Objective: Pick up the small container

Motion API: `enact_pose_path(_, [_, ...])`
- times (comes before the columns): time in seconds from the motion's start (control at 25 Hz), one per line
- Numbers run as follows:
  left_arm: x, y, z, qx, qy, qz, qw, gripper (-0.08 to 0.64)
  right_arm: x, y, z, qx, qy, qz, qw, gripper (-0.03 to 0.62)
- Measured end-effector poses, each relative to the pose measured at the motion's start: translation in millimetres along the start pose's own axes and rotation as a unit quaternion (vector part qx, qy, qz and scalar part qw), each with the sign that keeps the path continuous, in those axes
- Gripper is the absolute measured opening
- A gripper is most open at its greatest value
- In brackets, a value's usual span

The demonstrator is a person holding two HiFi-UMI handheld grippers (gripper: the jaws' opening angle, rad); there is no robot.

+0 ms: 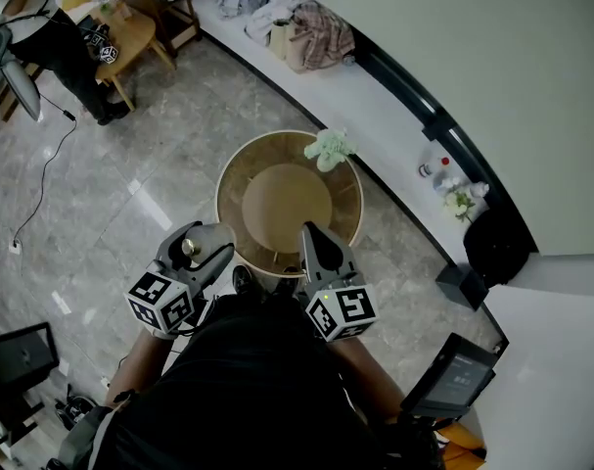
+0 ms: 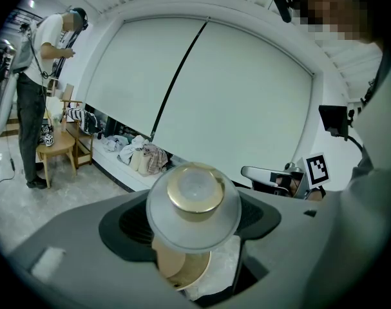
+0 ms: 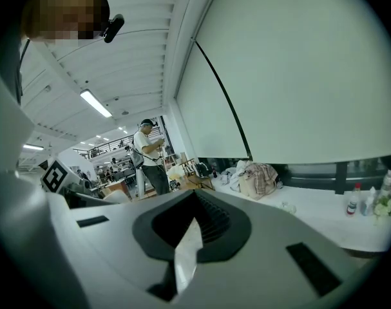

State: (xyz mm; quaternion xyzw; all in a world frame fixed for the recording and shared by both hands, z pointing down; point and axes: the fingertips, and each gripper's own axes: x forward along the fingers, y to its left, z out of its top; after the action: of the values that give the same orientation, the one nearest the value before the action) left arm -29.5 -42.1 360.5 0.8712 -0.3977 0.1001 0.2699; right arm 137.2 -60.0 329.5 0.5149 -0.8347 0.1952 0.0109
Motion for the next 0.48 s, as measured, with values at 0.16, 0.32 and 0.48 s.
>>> enact_pose_path(0.16, [0.1,0.2,-0.1,0.002,-0.001,0.000,1.0000,0.334,0.5,0.2,-2.4,0.003,0.001,0.003,1.000,0.006])
enact_pose_path(0.32, [0.7,0.4,0.3,0.003,0.000,0.000,1.0000,0.334,0.7,-0.7,-3.3,0.003,-0.001,0.005,1.000,0.006])
enact_pose_path(0.48, [-0.3,0.4,-0.2,0.002,-0.001,0.000,1.0000,0.334,0.0,0.5,-2.6,0.003,0.001,0.005,1.000,0.006])
